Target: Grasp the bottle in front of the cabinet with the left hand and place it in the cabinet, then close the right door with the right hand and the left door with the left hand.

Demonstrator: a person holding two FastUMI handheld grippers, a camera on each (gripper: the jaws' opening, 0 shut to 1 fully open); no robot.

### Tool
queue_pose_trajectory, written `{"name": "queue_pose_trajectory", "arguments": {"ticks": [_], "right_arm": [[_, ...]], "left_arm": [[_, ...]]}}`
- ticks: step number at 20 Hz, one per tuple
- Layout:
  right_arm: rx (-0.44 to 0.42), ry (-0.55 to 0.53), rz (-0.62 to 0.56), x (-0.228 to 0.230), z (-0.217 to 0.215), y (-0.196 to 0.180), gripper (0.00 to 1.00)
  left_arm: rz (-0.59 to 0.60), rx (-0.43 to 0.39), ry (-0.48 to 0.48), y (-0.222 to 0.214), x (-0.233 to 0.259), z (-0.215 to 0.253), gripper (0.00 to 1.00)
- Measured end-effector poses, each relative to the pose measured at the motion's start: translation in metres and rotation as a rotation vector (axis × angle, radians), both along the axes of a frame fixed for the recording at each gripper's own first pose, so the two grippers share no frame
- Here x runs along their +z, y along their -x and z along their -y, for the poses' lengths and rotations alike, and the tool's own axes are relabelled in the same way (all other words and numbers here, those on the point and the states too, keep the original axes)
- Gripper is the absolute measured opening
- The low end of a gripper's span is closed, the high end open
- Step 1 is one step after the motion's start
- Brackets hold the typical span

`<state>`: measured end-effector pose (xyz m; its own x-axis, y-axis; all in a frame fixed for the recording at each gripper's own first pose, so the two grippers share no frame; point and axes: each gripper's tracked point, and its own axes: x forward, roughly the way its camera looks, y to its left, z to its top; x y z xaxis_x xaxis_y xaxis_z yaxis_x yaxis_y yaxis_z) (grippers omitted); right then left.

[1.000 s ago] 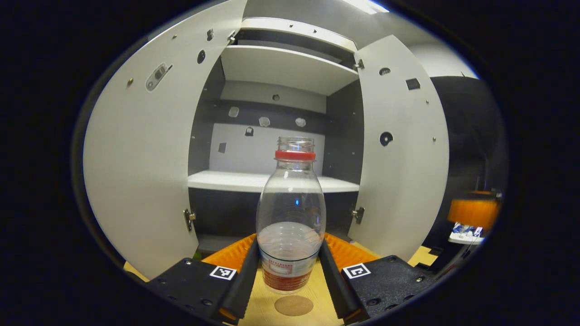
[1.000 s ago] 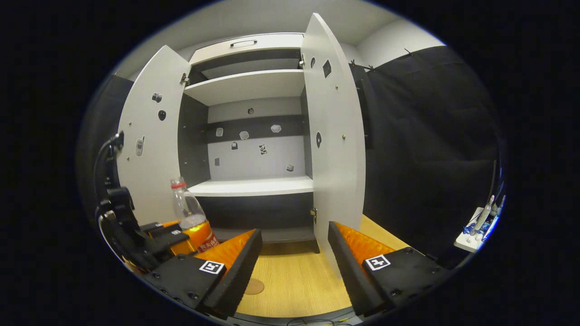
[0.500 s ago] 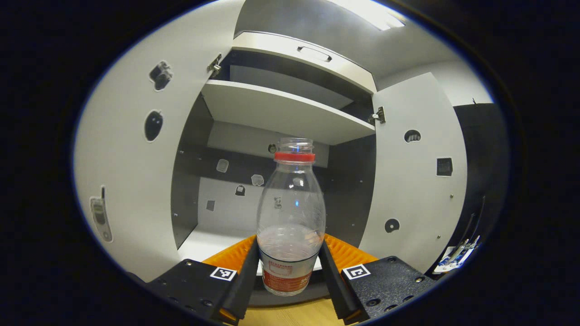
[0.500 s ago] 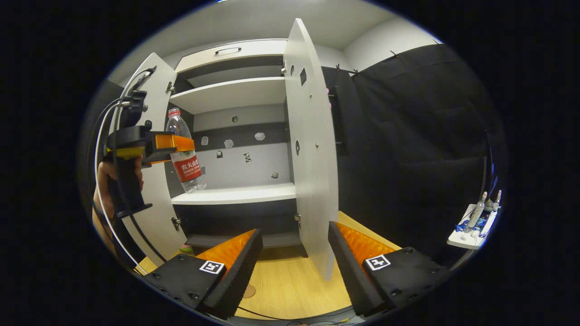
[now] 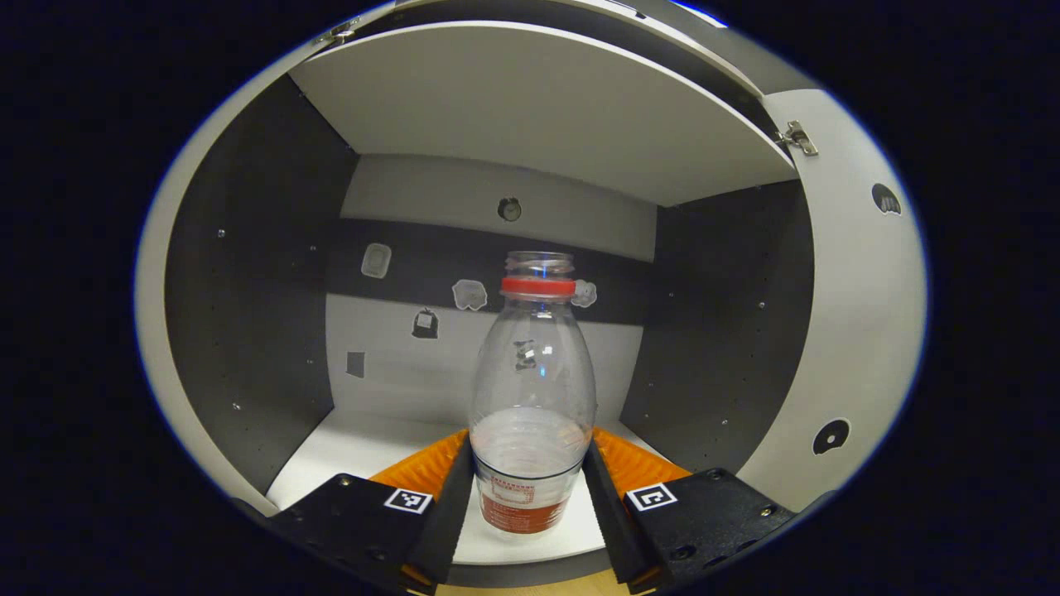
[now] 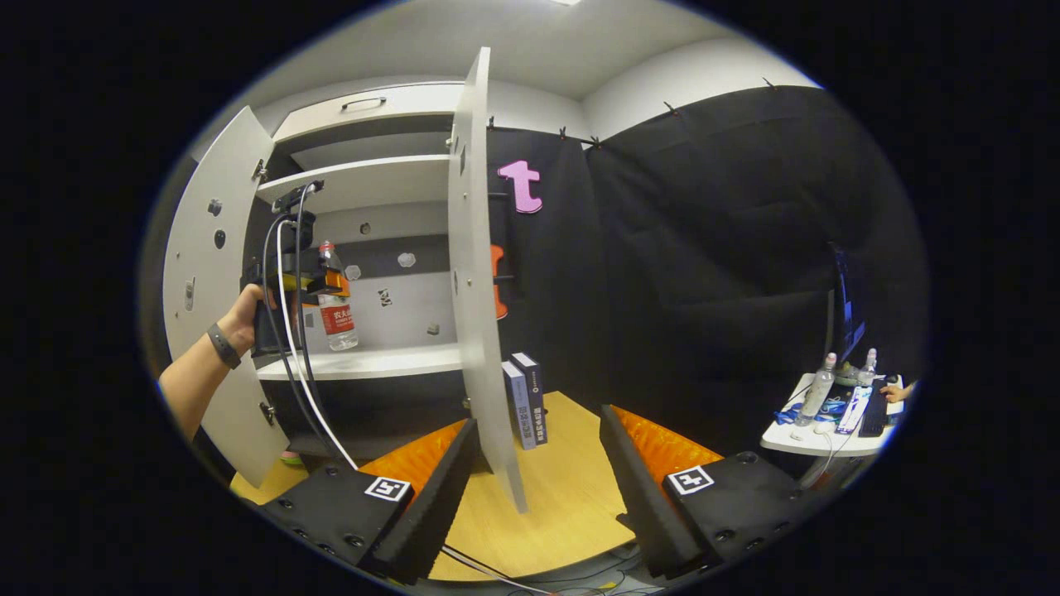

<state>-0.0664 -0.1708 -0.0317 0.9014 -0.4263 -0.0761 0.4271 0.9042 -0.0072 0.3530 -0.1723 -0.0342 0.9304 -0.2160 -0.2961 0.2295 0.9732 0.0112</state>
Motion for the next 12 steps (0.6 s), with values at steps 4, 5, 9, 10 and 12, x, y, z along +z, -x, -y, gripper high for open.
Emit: {"name": "queue_pose_trajectory", "arguments": {"ticks": [4, 5, 9, 10, 12], "right_arm": [[-0.041, -0.005, -0.017, -0.005, 0.016, 0.015, 0.97], [-0.048, -0.008, -0.018, -0.005, 0.019, 0.016, 0.97], [-0.049, -0.02, -0.02, -0.009, 0.025, 0.014, 0.97], [-0.045, -0.022, -0.022, -0.009, 0.024, 0.013, 0.97], [-0.039, -0.021, -0.026, -0.011, 0.023, 0.011, 0.97]], "left_arm": [[-0.027, 0.032, 0.0, -0.018, -0.022, 0.001, 0.72], [-0.034, 0.033, -0.008, -0.022, -0.027, 0.002, 0.72], [-0.049, 0.04, -0.023, -0.029, -0.04, 0.003, 0.74], [-0.046, 0.044, -0.025, -0.028, -0.041, 0.002, 0.75], [-0.045, 0.042, -0.03, -0.027, -0.04, 0.001, 0.77]]}}
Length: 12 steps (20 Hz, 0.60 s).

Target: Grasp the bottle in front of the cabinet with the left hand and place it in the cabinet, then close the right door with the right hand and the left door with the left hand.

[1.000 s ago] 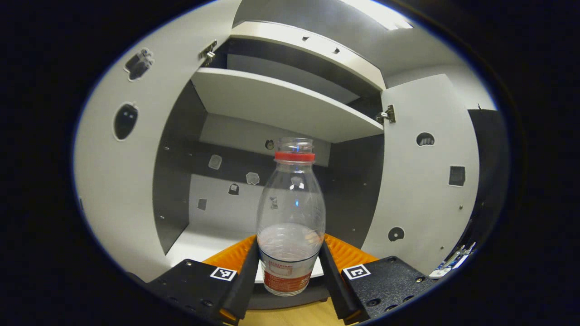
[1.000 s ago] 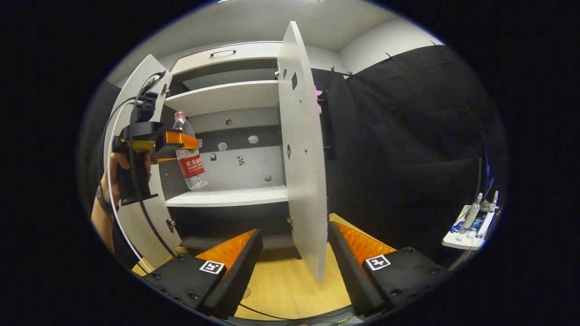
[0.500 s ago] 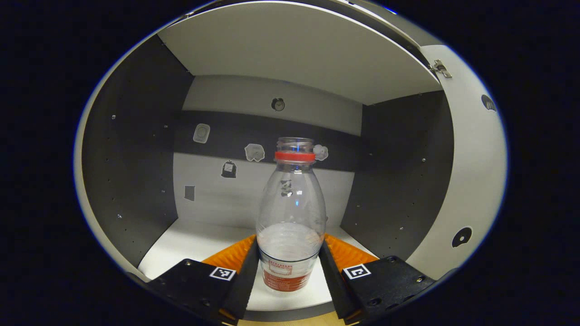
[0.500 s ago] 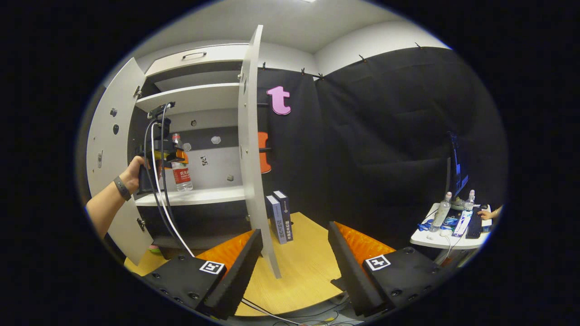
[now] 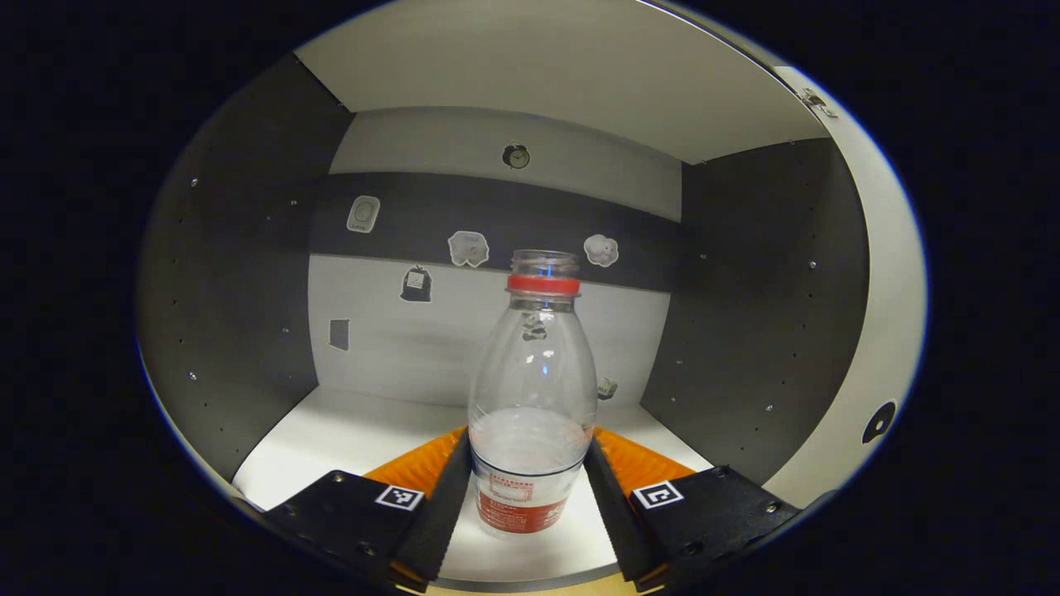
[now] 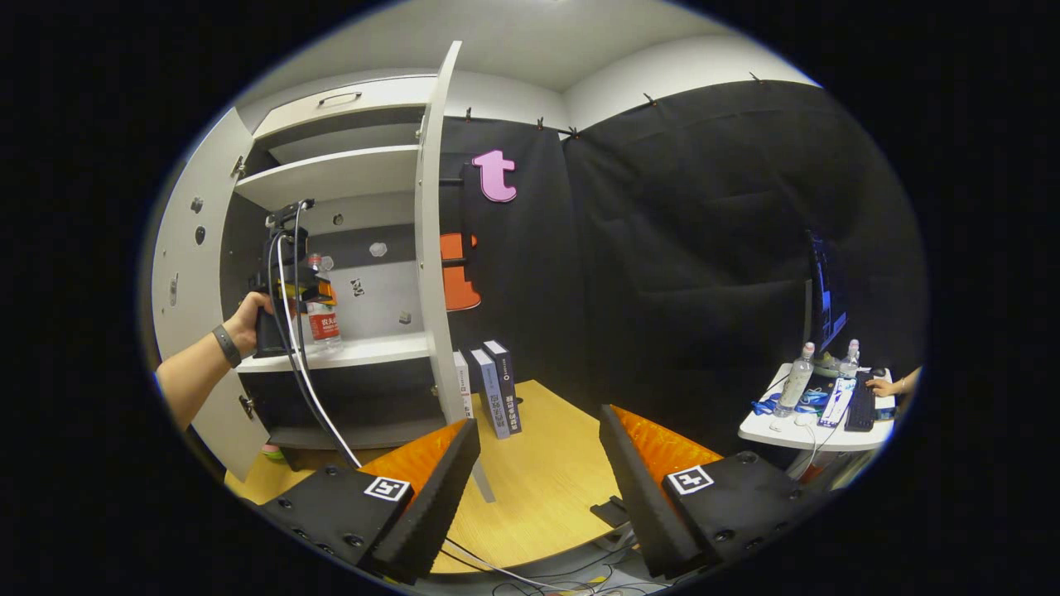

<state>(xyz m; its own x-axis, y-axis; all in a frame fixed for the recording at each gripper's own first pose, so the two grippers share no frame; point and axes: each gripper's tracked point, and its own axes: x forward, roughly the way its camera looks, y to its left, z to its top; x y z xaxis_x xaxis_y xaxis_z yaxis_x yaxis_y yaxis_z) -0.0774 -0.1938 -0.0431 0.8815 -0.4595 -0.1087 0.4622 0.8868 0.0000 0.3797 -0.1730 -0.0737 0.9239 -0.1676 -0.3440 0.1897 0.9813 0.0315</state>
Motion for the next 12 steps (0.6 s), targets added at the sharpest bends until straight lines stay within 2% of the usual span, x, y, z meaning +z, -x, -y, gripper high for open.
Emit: {"name": "queue_pose_trajectory", "arguments": {"ticks": [2, 3, 7, 12], "right_arm": [[0.006, -0.003, 0.001, -0.001, -0.002, -0.003, 0.97], [0.009, -0.005, 0.002, -0.001, -0.004, -0.004, 0.97], [0.024, -0.005, -0.001, -0.001, -0.009, -0.009, 0.97], [0.051, -0.001, 0.0, 0.001, -0.018, -0.016, 0.97]], "left_arm": [[0.001, 0.009, -0.017, 0.0, -0.001, -0.007, 0.88], [0.004, 0.01, -0.011, -0.002, -0.002, -0.008, 0.97], [0.101, -0.014, 0.061, 0.009, 0.03, -0.005, 0.95], [0.233, -0.082, 0.078, 0.046, 0.088, -0.001, 0.95]]}}
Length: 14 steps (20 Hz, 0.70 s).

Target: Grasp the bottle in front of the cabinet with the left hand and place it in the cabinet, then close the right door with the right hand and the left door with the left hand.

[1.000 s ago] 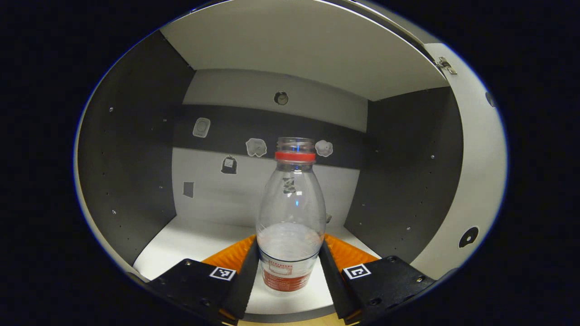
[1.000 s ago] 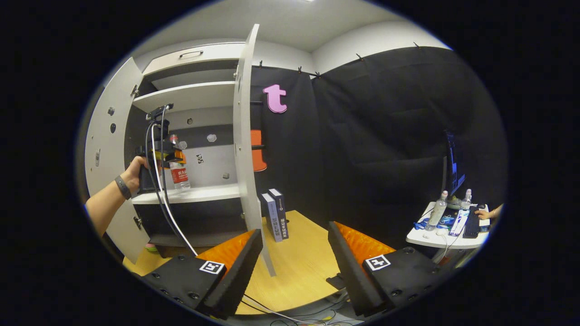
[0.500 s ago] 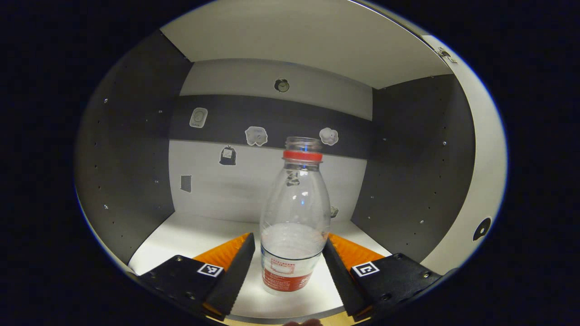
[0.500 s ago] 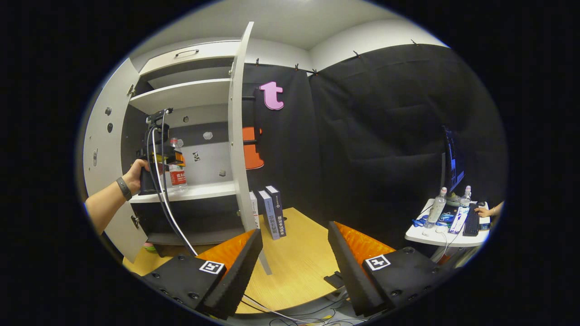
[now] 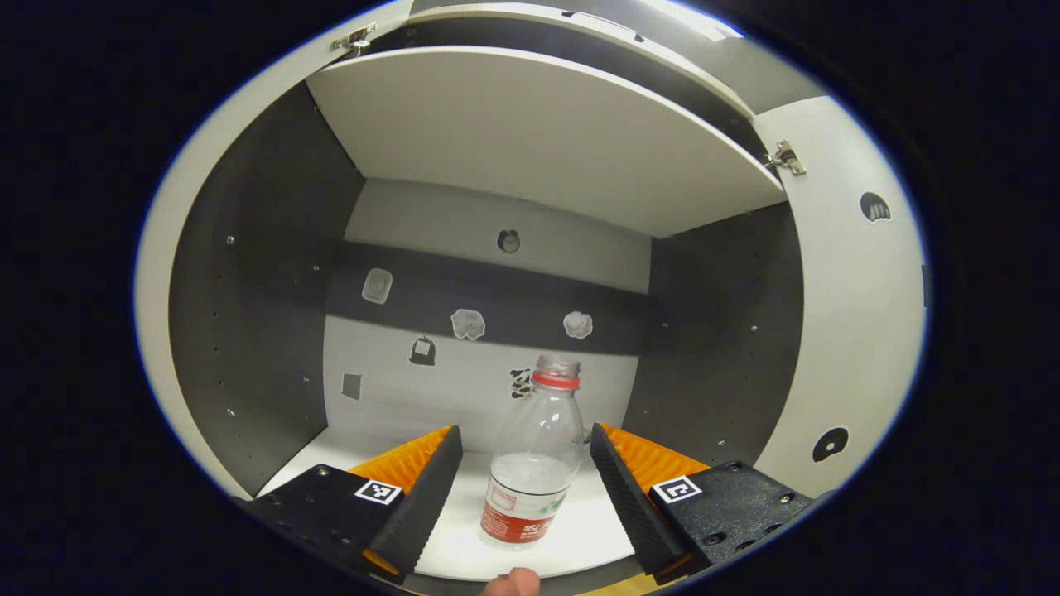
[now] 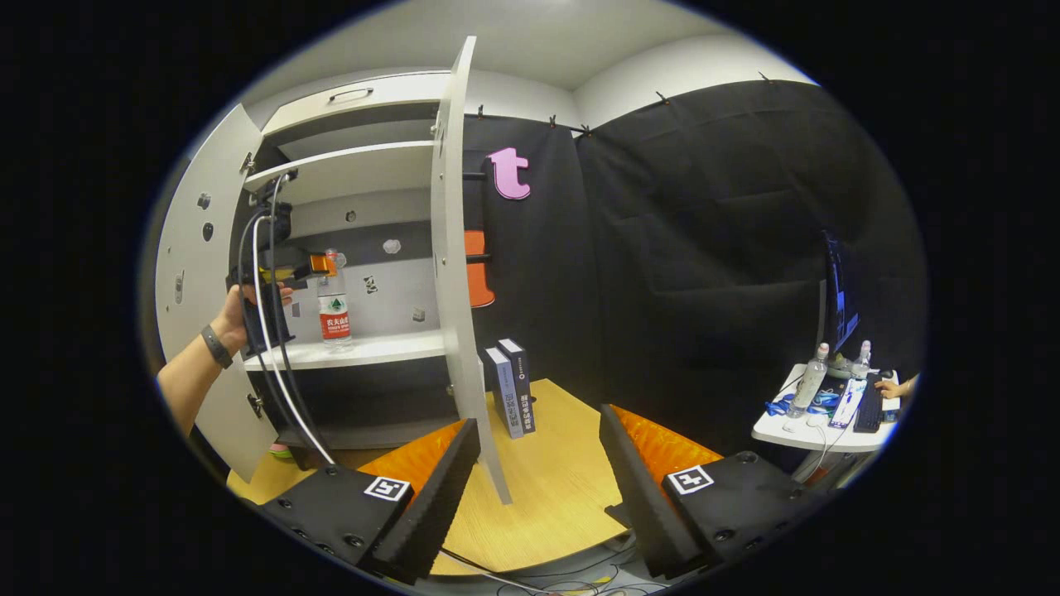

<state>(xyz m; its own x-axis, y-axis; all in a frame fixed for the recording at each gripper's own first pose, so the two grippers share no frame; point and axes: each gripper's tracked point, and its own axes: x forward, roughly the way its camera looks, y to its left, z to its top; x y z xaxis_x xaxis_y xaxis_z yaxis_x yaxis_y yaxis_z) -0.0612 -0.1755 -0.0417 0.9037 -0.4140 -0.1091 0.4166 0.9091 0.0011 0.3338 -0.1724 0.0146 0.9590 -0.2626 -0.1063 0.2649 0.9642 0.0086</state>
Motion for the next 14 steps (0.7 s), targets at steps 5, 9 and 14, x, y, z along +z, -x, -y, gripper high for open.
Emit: {"name": "queue_pose_trajectory", "arguments": {"ticks": [5, 9, 14], "right_arm": [[0.049, 0.007, 0.021, 0.009, -0.015, -0.011, 0.97], [0.105, 0.004, 0.039, 0.015, -0.032, -0.024, 0.97], [0.191, 0.019, 0.063, 0.027, -0.056, -0.04, 0.97]], "left_arm": [[0.066, -0.053, 0.04, 0.058, 0.043, 0.0, 0.92], [0.125, -0.074, 0.057, 0.107, 0.067, -0.015, 0.92], [0.125, -0.068, 0.046, 0.167, 0.064, -0.041, 0.95]]}}
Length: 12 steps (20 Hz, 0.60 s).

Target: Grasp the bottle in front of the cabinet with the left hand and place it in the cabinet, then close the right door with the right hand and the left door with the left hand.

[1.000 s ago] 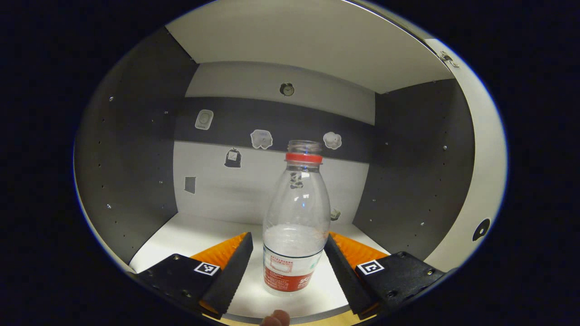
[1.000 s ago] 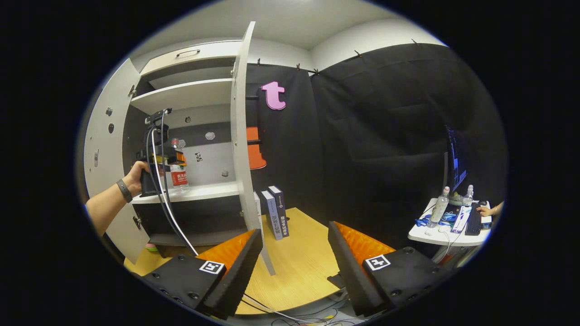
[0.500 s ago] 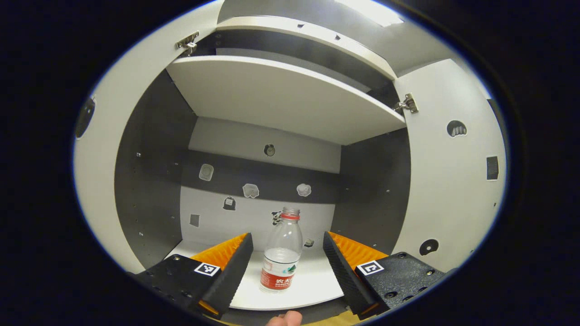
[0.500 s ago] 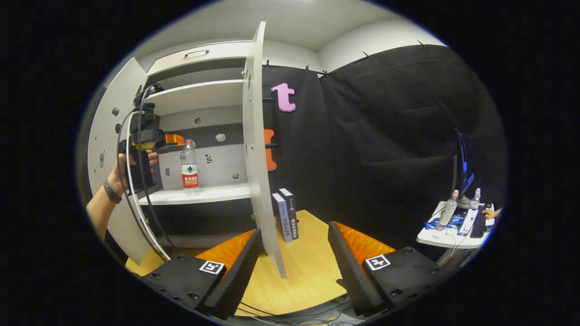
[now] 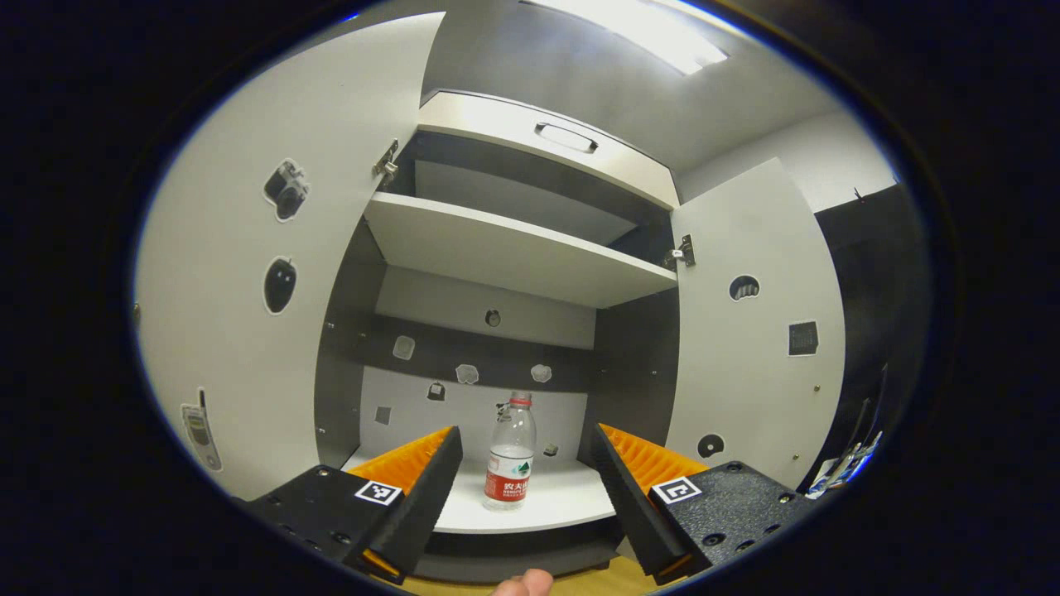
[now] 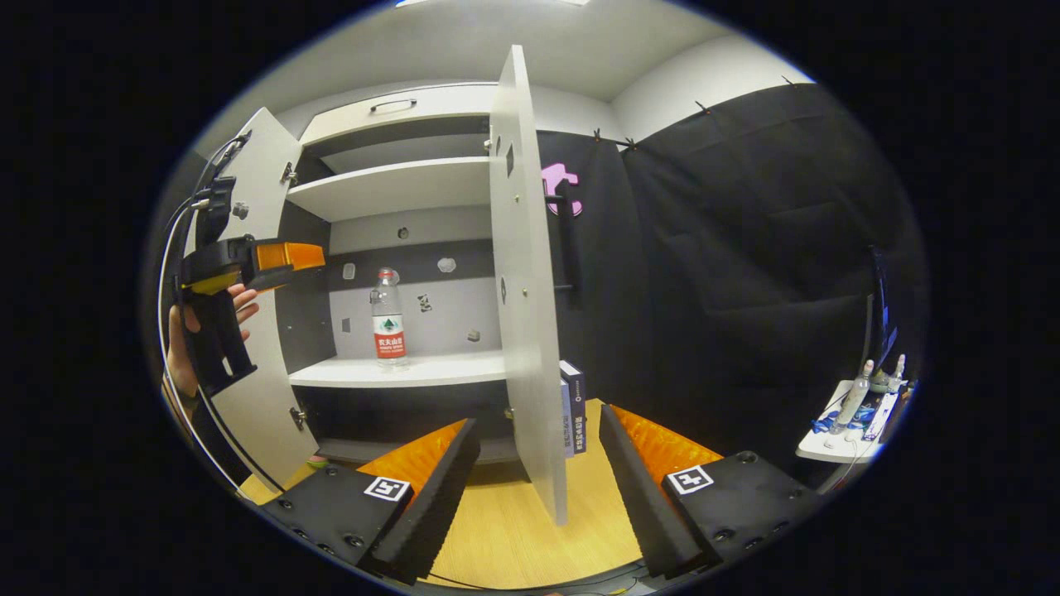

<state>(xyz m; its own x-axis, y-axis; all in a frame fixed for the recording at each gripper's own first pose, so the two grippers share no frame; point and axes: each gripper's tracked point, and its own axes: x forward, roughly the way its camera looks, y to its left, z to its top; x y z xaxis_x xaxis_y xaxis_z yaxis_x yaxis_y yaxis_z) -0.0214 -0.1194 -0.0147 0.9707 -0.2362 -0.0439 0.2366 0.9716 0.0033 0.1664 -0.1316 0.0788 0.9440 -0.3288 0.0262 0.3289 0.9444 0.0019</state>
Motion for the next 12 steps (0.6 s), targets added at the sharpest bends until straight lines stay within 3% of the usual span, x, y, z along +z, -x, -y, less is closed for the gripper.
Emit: {"name": "queue_pose_trajectory", "arguments": {"ticks": [7, 12], "right_arm": [[0.099, -0.009, 0.017, 0.002, -0.035, -0.011, 0.97], [0.103, 0.001, -0.002, -0.013, -0.042, -0.008, 0.97]], "left_arm": [[-0.075, 0.072, -0.001, 0.069, -0.064, -0.031, 0.95], [-0.124, 0.123, 0.059, 0.114, -0.114, -0.046, 0.92]]}}
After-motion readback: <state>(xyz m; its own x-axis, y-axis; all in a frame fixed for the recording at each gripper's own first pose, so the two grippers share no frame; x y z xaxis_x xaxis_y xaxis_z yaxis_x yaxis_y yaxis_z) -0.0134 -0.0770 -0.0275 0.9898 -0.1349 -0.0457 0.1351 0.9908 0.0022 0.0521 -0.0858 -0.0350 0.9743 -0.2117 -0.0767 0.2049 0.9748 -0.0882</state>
